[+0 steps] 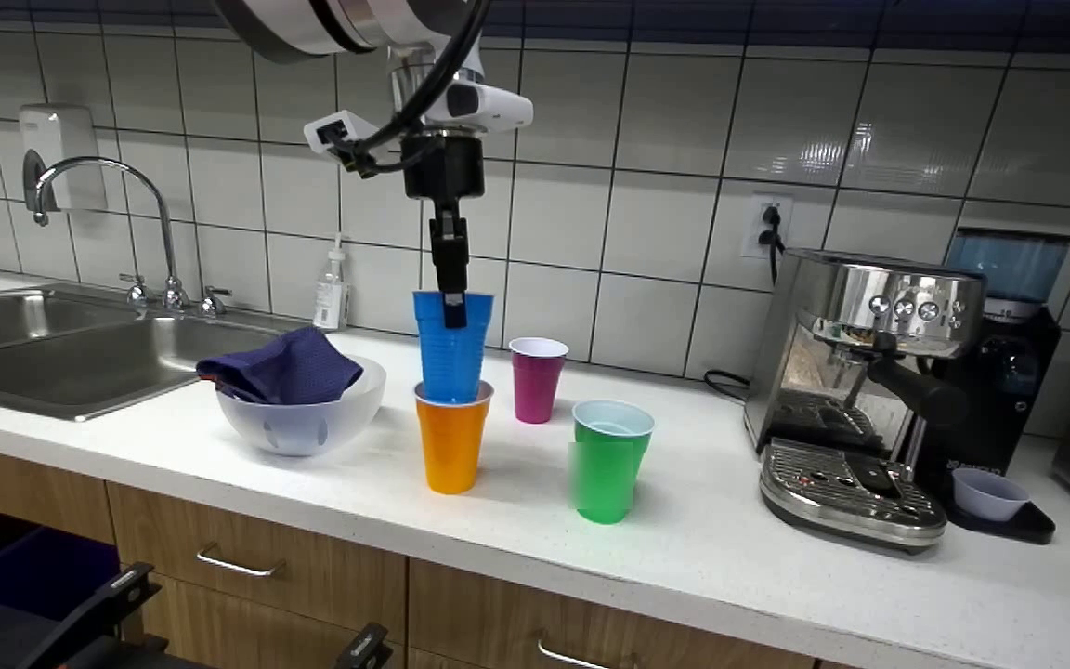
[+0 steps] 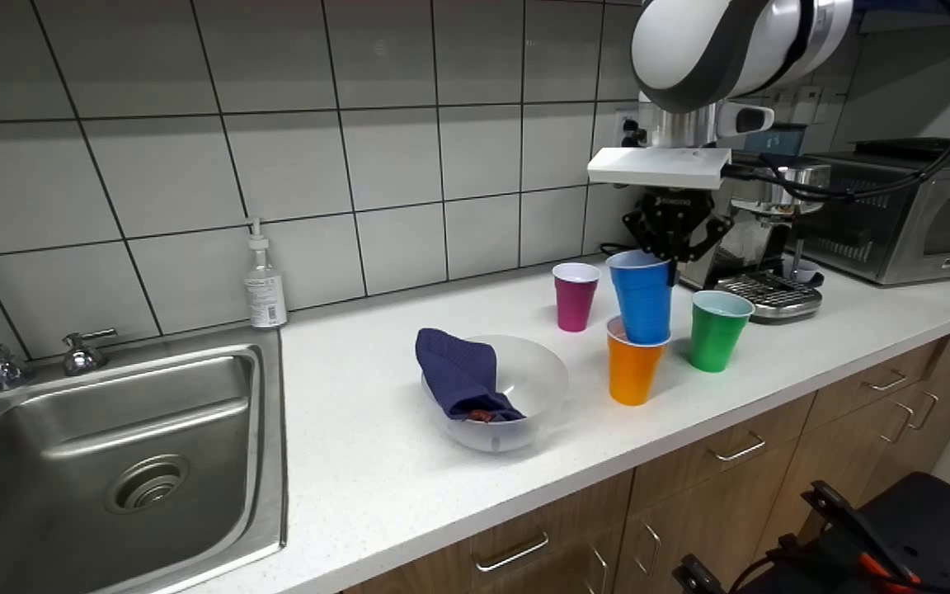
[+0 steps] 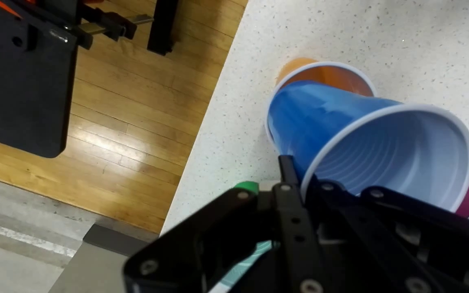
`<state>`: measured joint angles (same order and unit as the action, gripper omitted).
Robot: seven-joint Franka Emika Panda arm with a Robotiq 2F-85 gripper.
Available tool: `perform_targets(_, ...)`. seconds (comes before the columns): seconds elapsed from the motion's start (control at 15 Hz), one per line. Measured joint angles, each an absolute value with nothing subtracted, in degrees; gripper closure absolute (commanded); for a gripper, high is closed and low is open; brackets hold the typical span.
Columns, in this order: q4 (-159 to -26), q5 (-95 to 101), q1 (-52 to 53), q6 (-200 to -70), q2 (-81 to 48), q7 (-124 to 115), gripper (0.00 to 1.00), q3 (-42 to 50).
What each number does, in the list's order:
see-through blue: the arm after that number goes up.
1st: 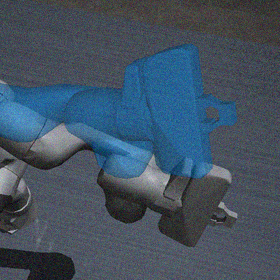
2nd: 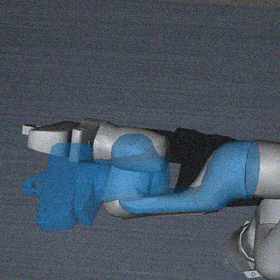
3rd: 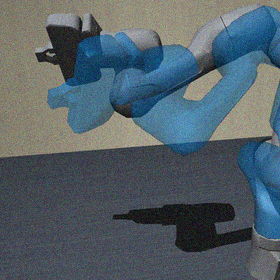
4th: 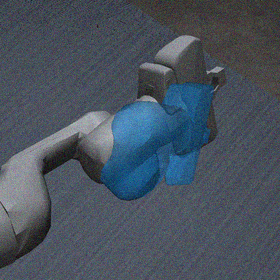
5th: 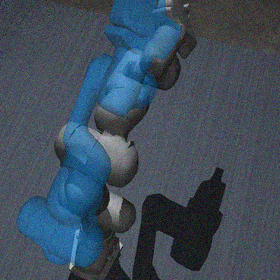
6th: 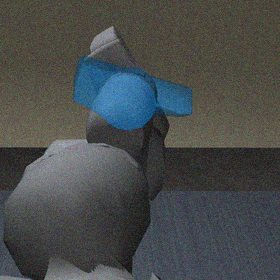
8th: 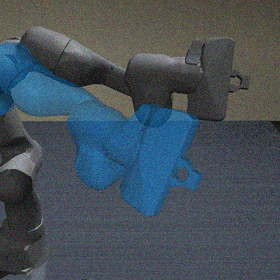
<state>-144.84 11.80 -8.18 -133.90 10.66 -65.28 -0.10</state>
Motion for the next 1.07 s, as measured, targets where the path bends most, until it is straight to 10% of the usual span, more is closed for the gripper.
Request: perform_targets(1.07, -142.5, 11.8, -8.2, -138.5, 5.4, -67.5, 0.99, 0.2)
